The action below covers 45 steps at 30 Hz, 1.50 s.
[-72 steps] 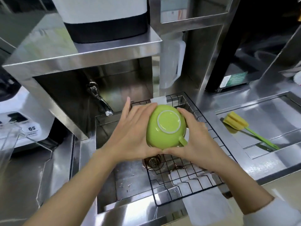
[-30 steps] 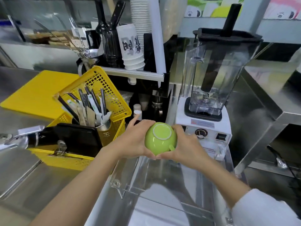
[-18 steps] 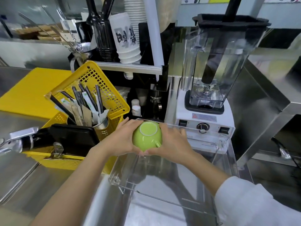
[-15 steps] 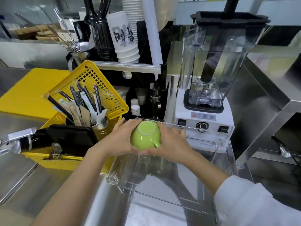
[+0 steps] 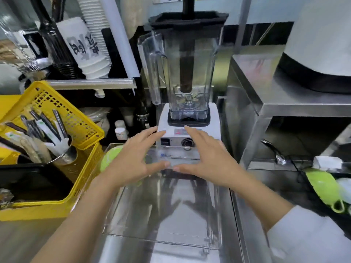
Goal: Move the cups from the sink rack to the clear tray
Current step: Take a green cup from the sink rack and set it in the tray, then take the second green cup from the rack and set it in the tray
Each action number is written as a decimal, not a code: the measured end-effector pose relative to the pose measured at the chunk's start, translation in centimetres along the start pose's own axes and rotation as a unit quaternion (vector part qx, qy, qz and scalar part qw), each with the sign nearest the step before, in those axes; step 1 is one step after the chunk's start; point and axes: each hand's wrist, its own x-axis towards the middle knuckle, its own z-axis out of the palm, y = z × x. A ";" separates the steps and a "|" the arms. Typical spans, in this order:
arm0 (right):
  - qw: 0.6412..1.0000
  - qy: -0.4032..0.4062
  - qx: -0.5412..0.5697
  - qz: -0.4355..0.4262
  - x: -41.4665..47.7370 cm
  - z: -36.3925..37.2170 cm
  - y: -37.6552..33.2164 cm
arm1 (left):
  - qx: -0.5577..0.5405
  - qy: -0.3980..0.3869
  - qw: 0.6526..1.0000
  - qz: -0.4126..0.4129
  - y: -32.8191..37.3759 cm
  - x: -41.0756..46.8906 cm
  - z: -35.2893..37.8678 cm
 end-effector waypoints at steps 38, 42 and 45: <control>0.923 -0.053 0.090 0.370 -19.8 -9.6 37.6 | 0.221 -0.212 0.945 0.114 30.2 18.4 37.4; 0.910 -0.059 0.100 0.397 -19.0 -8.9 37.8 | 0.238 -0.201 0.944 0.110 30.2 18.7 38.5; 0.911 -0.073 0.090 0.395 -18.6 -8.8 38.0 | 0.233 -0.181 0.948 0.122 30.0 18.9 38.6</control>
